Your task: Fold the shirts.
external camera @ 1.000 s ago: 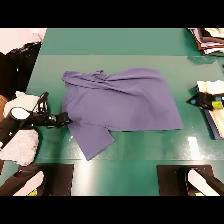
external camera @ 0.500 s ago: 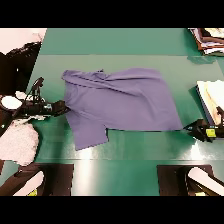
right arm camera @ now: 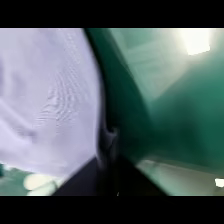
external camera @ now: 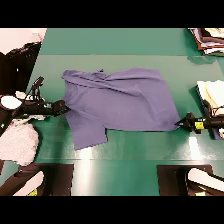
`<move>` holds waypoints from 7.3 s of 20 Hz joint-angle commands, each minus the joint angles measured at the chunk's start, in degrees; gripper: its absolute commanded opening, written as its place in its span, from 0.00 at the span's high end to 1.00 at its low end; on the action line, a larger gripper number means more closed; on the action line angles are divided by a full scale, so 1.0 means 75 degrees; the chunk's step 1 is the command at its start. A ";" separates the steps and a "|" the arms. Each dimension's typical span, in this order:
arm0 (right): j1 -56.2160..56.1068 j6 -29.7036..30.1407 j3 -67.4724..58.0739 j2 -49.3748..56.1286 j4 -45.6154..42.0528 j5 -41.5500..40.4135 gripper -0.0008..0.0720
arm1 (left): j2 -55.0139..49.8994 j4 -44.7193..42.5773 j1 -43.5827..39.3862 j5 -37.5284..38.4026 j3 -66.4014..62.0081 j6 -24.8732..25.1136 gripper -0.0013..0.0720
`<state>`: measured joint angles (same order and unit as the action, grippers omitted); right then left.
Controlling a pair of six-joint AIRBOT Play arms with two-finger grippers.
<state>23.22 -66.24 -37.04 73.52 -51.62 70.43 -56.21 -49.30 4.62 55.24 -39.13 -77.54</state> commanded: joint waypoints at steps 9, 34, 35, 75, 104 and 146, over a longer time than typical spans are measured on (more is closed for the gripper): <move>-0.0367 -0.0341 -0.3348 -0.2777 0.0163 0.0192 0.97 | 0.0029 -0.0297 0.0000 0.2157 -0.4750 -0.0006 0.95; -0.0391 -0.1451 -0.8699 -0.1778 -0.1271 0.2780 0.97 | 0.0595 -0.0618 0.0000 0.2736 -0.7449 -0.0781 0.95; -0.0391 -0.1454 -0.8306 -0.1408 -0.1265 0.2888 0.97 | 0.0256 -0.0615 0.0000 0.2856 -0.6921 -0.0673 0.95; -0.1900 -0.1250 -0.4427 0.1055 -0.1886 0.0198 0.37 | -0.4211 -0.3054 0.0047 0.2361 -0.4922 -0.0624 0.33; -0.1950 -0.1253 -0.4427 -0.0481 -0.1696 0.1542 0.37 | 0.1241 0.0230 0.0047 0.0775 0.3162 -0.0656 0.95; -0.0379 -0.1370 -0.1276 -0.3707 -0.3416 0.2221 0.97 | 0.1075 -0.0624 0.0047 0.1964 -0.0673 -0.0064 0.95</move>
<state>20.51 -76.05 -42.30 43.59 -77.73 87.39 -47.24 -53.56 4.95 76.05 -37.45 -77.71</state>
